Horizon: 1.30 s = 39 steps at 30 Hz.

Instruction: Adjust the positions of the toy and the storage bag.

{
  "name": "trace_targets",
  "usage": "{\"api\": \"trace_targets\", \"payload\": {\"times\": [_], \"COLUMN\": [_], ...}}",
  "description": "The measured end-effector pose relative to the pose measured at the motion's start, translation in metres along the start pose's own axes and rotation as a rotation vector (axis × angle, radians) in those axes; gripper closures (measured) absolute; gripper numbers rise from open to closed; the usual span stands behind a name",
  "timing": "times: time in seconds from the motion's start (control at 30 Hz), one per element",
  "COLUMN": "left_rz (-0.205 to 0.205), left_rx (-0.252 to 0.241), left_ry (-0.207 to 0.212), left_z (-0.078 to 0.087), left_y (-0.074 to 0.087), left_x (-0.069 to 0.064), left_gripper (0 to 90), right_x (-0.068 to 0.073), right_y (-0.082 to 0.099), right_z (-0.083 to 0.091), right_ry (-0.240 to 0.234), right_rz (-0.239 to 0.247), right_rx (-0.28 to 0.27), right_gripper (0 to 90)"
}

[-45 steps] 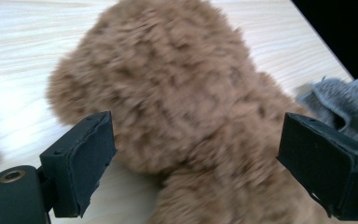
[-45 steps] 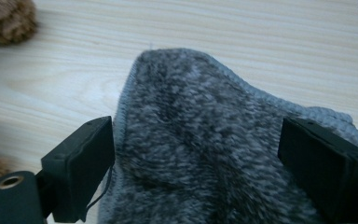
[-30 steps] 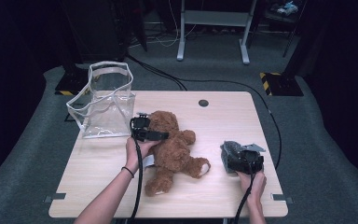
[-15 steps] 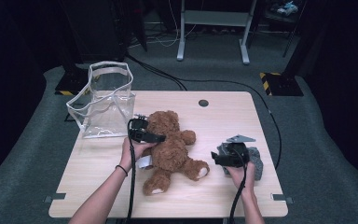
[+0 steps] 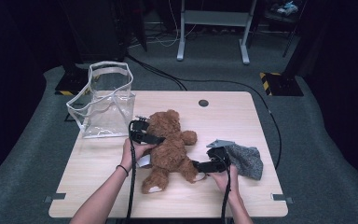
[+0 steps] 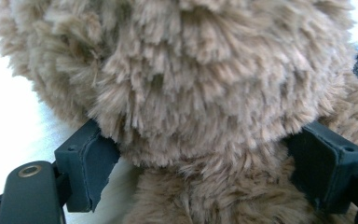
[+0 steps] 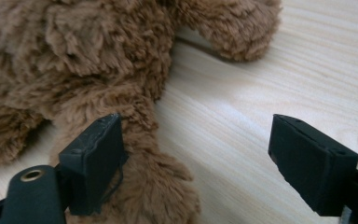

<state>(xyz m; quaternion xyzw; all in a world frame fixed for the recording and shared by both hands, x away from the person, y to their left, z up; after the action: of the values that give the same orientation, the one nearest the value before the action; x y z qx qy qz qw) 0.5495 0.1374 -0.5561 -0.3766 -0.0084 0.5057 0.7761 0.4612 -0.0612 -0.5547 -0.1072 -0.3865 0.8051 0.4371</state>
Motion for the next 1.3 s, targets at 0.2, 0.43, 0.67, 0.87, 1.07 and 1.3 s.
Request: {"api": "trace_targets", "payload": {"times": [0.2, 0.43, 0.67, 0.87, 1.07, 1.3], "left_rz": [0.022, 0.023, -0.026, -0.051, -0.073, -0.099], "left_rx": [-0.005, -0.107, -0.109, -0.067, 0.013, 0.054], "left_ry": [0.013, 0.073, 0.044, 0.013, 0.002, -0.004], "left_z": [0.006, 0.036, 0.062, 0.066, 0.061, 0.048], "left_y": [-0.004, -0.014, -0.007, 0.014, 0.038, 0.046], "left_x": [-0.001, -0.008, -0.002, 0.01, 0.02, 0.017], "left_gripper": [15.4, 14.6, 14.3, 15.1, 17.9, 23.3], "right_x": [0.009, 0.029, 0.028, 0.007, -0.018, -0.02], "right_y": [-0.011, -0.016, -0.014, -0.028, -0.057, -0.071], "right_z": [0.004, 0.0, -0.003, 0.005, -0.009, -0.039], "right_ry": [-0.041, -0.103, -0.096, -0.032, 0.02, 0.0], "right_rz": [0.003, 0.063, 0.055, 0.029, 0.063, 0.129], "right_rx": [-0.041, 0.005, 0.005, -0.029, -0.024, 0.056], "right_gripper": [17.8, 18.6, 18.9, 19.5, 20.2, 20.3]}}
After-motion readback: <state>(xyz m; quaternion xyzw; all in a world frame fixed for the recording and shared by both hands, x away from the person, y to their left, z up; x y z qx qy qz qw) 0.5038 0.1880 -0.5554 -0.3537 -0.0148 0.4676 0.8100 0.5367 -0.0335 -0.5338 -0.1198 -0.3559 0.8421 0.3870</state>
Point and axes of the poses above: each handheld gripper's, and its own axes: z roughly backward along the jaws, y roughly out of its underside, x roughly to its left, the point moved 10 cm from there along -z, roughly forward along the jaws
